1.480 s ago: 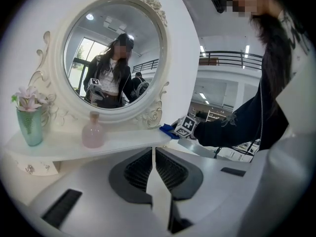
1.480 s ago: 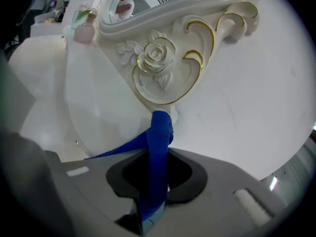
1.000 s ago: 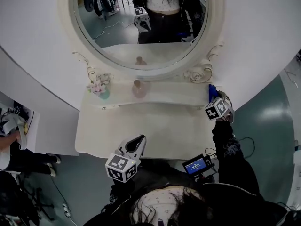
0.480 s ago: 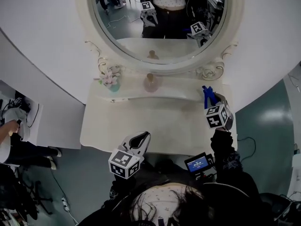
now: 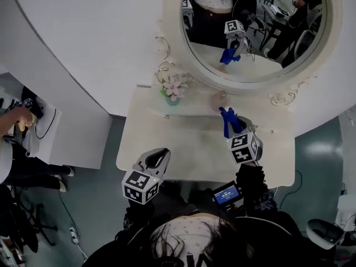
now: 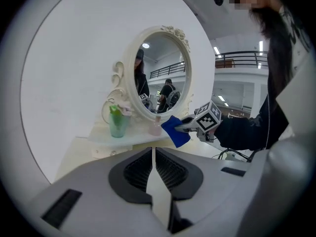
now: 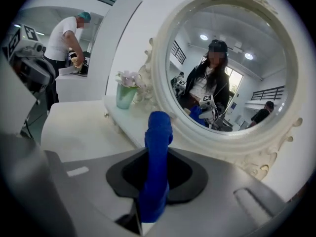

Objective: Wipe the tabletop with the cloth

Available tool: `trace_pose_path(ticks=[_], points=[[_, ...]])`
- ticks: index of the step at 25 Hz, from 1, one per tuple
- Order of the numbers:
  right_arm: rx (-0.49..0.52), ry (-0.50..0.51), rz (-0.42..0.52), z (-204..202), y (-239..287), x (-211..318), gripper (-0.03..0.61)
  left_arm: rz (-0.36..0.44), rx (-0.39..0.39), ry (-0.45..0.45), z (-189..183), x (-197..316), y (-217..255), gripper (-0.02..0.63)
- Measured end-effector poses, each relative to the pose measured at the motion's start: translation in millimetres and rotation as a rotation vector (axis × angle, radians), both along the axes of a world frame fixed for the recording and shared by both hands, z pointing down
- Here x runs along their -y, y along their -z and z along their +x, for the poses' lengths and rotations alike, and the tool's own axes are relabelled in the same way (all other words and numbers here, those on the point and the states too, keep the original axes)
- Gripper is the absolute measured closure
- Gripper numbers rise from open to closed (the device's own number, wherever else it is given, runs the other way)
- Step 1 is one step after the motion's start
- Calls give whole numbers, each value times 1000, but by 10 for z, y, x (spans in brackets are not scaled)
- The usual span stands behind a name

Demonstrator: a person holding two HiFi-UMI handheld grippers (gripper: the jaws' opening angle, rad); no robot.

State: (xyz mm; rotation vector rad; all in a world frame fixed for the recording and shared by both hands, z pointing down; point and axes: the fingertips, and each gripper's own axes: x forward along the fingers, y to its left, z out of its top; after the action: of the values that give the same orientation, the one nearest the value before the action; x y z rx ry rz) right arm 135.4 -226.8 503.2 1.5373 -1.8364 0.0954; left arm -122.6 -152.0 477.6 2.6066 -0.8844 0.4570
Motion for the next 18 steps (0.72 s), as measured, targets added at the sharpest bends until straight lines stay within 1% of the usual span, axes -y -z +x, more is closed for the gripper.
trace_pose_path(ticks=[6, 11, 15, 18], points=[[52, 88, -20, -1322, -84, 356, 503, -16, 7, 10, -768, 280, -41, 612], [94, 154, -45, -2341, -212, 595, 502, -18, 7, 25, -1351, 464, -49, 612], [104, 229, -71, -3059, -340, 765, 502, -30, 9, 53, -1735, 551, -99, 612], [106, 280, -100, -3498, -481, 847, 502, -42, 13, 71, -1928, 567, -144, 612]])
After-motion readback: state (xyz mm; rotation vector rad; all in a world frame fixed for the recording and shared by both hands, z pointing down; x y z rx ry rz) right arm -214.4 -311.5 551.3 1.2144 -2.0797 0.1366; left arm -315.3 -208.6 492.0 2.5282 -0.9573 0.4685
